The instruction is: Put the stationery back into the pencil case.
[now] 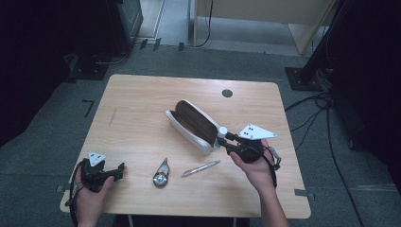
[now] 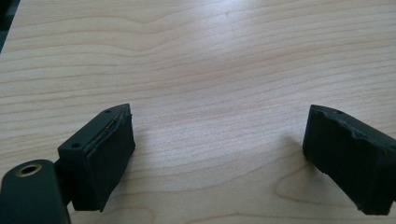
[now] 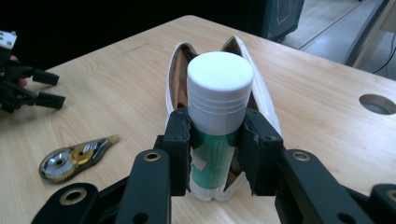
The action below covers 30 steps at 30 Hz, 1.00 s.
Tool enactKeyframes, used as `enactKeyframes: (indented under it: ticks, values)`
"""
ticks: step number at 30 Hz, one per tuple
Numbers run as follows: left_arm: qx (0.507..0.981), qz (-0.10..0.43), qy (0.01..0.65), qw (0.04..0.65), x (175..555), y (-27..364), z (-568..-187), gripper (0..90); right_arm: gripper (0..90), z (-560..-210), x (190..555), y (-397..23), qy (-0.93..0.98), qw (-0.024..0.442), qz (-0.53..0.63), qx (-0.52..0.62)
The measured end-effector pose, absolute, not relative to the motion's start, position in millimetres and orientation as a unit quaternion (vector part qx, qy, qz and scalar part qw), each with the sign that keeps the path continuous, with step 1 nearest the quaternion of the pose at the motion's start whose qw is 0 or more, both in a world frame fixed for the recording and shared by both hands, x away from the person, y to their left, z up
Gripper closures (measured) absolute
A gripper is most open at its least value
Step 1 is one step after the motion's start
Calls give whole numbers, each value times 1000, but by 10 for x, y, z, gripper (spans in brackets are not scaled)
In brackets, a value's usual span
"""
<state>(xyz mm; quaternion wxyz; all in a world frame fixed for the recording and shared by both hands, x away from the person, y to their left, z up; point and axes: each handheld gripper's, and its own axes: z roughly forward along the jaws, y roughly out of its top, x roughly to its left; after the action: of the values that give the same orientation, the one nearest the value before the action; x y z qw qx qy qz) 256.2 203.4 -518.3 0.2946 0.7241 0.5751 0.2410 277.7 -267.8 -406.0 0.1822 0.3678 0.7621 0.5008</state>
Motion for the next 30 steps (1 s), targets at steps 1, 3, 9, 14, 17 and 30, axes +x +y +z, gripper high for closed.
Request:
enactKeyframes:
  ticks: [1, 3, 9, 14, 17, 30]
  values:
    - [724, 241, 575, 295, 2562, 2034, -5183, 91, 665, -4060, 2777, -2678, 762, 182, 501, 368]
    - [724, 241, 575, 295, 2562, 2034, -5183, 91, 664, -4033, 2817, -2654, 761, 188, 499, 370]
    - [725, 241, 575, 294, 2562, 2035, -5183, 91, 664, -4009, 2974, -2542, 760, 189, 497, 373]
    - [726, 240, 573, 294, 2562, 2035, -5182, 91, 664, -4087, 3073, -2395, 774, 203, 474, 367]
    - [726, 240, 573, 294, 2562, 2035, -5182, 91, 664, -4134, 3131, -2319, 777, 203, 471, 365]
    - [726, 240, 573, 295, 2562, 2034, -5183, 91, 664, -4318, 3360, -2183, 788, 185, 458, 369]
